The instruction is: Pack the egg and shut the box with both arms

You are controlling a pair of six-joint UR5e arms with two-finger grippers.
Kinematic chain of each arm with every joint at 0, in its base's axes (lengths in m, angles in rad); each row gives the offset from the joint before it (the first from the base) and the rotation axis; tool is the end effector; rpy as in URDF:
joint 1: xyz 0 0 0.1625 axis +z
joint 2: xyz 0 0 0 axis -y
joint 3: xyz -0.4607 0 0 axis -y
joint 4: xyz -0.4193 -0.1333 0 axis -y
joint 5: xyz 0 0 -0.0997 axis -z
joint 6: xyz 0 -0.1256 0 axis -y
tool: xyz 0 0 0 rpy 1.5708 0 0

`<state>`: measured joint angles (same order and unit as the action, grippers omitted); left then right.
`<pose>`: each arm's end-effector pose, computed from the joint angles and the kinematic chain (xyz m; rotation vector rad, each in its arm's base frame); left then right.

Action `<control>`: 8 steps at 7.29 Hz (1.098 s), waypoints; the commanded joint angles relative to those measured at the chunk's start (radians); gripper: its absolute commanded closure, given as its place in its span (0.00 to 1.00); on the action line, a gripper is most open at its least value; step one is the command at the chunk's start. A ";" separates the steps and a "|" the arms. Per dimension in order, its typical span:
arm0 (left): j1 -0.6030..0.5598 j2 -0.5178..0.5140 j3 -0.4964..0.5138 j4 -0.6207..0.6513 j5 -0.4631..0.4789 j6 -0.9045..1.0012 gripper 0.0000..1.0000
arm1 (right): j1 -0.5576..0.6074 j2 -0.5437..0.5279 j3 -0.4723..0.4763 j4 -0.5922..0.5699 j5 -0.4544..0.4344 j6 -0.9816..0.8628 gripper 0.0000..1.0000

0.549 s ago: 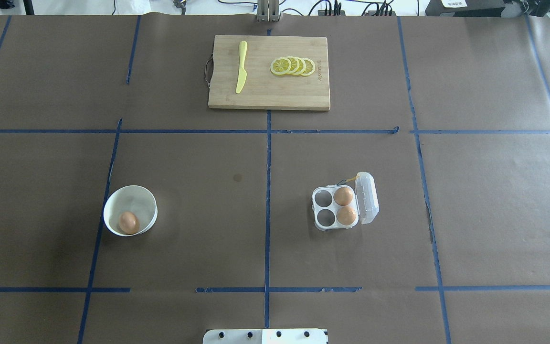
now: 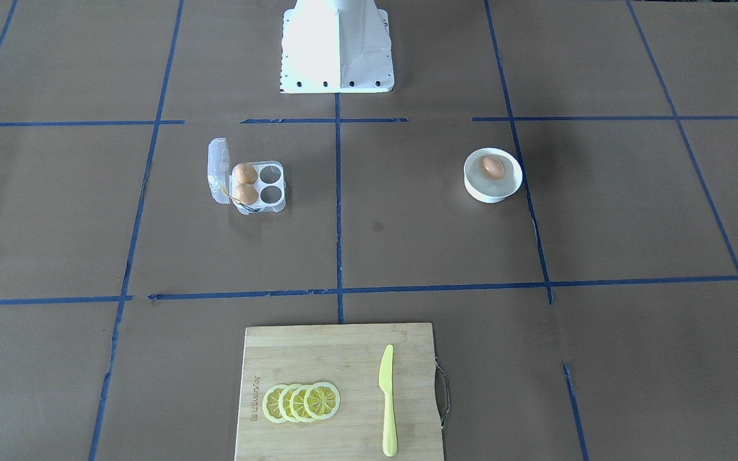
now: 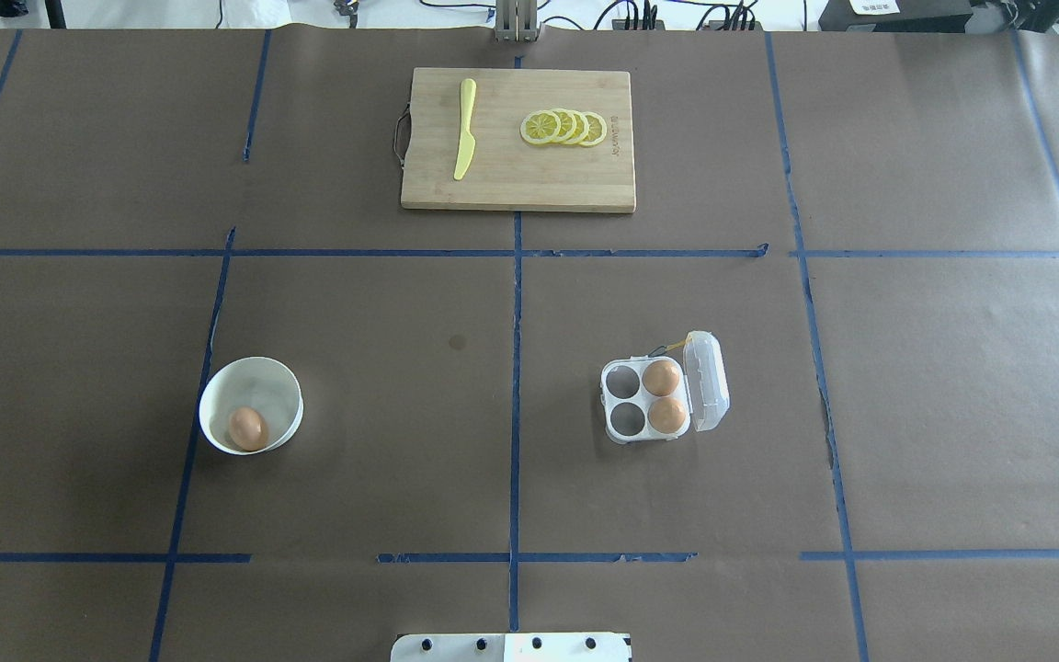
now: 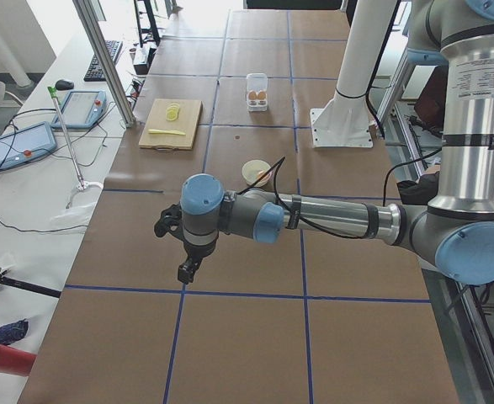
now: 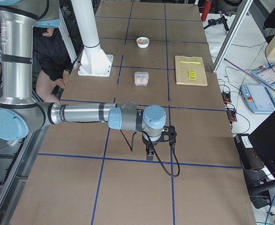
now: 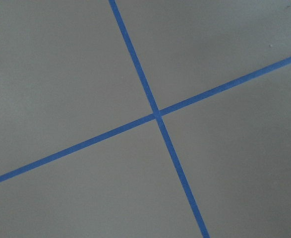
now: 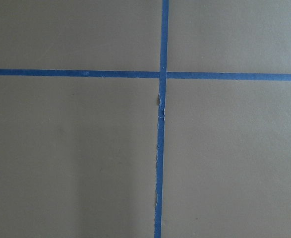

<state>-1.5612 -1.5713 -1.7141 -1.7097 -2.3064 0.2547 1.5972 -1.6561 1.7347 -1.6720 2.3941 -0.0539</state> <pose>-0.0439 -0.5374 0.6247 0.3589 0.6957 0.3547 0.0538 -0.4752 0.6762 0.0118 -0.8235 -0.0166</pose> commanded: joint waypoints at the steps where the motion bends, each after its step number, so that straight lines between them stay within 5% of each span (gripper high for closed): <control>1: 0.033 -0.078 -0.053 -0.018 -0.063 -0.005 0.00 | 0.001 0.001 0.008 0.000 0.002 0.002 0.00; 2: 0.064 -0.145 -0.062 -0.011 -0.114 -0.012 0.00 | 0.001 0.002 0.012 0.000 0.002 0.003 0.00; 4: 0.250 -0.197 -0.151 -0.015 -0.119 -0.409 0.00 | 0.000 0.022 0.008 0.002 -0.001 -0.001 0.00; 8: 0.601 -0.191 -0.335 -0.011 0.155 -1.285 0.00 | 0.000 0.012 -0.009 0.050 0.004 -0.001 0.00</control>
<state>-1.0846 -1.7674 -2.0130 -1.7226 -2.2422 -0.7870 1.5971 -1.6356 1.7363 -1.6572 2.3966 -0.0534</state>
